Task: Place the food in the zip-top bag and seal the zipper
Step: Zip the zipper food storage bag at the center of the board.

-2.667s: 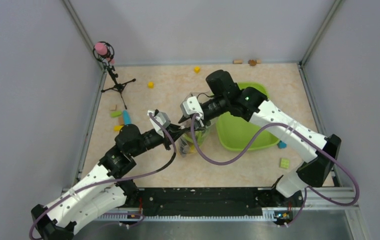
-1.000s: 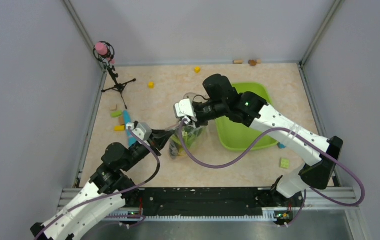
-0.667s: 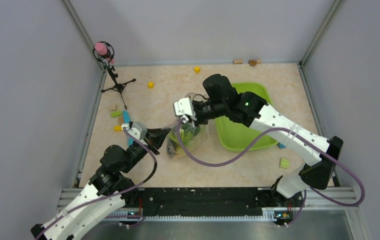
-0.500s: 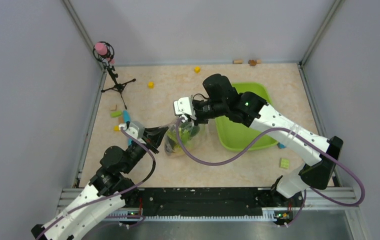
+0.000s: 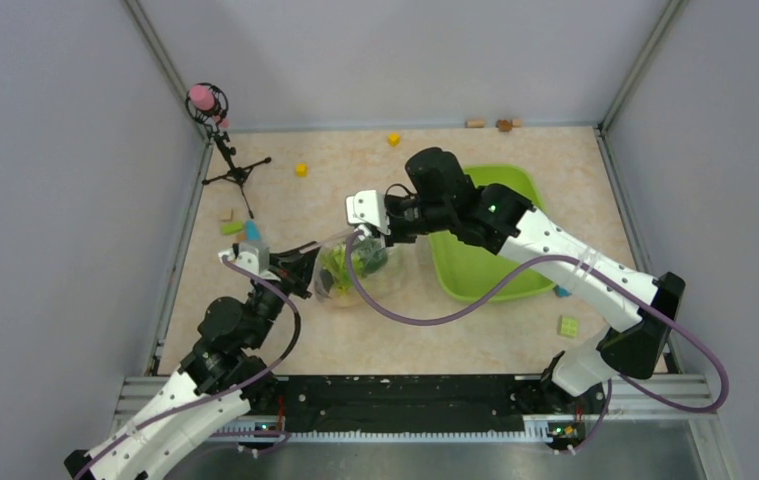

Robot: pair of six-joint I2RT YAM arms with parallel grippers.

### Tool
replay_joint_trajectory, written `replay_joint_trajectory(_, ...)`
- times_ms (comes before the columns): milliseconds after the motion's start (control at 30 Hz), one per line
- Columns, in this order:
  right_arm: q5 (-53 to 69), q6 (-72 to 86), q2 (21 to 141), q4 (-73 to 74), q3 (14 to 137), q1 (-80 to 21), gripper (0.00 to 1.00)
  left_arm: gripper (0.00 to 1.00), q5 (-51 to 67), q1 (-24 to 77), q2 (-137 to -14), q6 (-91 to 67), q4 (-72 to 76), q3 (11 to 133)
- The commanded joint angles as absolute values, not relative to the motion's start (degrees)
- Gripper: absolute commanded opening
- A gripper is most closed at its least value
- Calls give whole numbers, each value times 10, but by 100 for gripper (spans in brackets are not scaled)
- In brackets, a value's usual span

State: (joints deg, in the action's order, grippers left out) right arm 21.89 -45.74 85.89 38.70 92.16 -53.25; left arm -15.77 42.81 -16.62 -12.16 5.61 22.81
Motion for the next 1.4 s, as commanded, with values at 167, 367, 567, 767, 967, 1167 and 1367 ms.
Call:
replay_joint_trajectory(167, 147, -447, 832, 395, 907, -517, 0, 0, -322, 420, -156, -149, 98, 241)
replay_joint_trajectory(367, 133, -445, 830, 395, 901, -517, 0, 0, -402, 420, -174, -168, 80, 257)
replay_joint_trajectory(567, 117, -442, 829, 392, 896, -517, 0, 0, -426, 420, -200, -175, 77, 270)
replay_joint_trajectory(767, 104, -438, 824, 392, 893, -511, 0, 0, -460, 420, -203, -175, 87, 268)
replay_joint_trajectory(967, 101, -438, 812, 391, 890, -504, 0, 0, -485, 420, -203, -180, 71, 278)
replay_joint_trajectory(1167, 85, -435, 803, 383, 882, -496, 0, 0, -511, 420, -205, -188, 52, 286)
replay_joint_trajectory(1367, 88, -428, 791, 383, 877, -475, 0, 0, -529, 420, -206, -194, 36, 294)
